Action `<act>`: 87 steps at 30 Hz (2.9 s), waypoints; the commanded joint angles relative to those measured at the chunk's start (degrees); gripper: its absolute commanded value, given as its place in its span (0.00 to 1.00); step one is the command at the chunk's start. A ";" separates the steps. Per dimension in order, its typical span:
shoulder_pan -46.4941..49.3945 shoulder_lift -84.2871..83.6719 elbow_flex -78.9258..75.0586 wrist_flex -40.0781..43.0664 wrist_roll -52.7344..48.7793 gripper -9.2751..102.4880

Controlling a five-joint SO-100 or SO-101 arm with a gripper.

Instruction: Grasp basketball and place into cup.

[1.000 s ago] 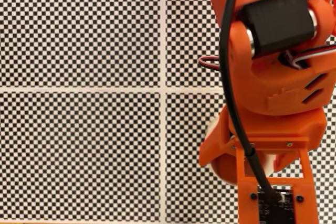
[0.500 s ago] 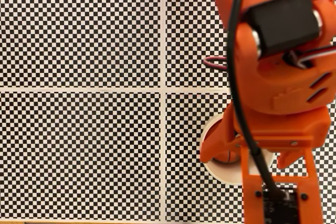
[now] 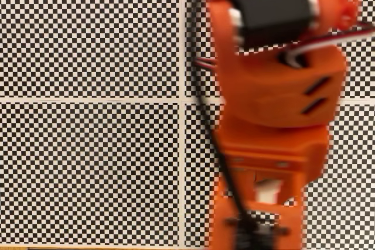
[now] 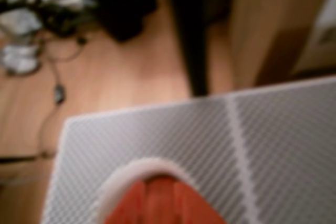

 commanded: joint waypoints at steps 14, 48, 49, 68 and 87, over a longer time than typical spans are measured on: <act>11.43 28.74 19.86 -23.55 -21.01 0.08; 4.22 95.01 77.34 -38.94 -31.55 0.08; 4.22 95.01 77.78 -38.94 -31.64 0.08; 8.17 95.01 102.92 -44.12 -28.04 0.08; 7.56 95.10 102.92 -2.37 -19.25 0.08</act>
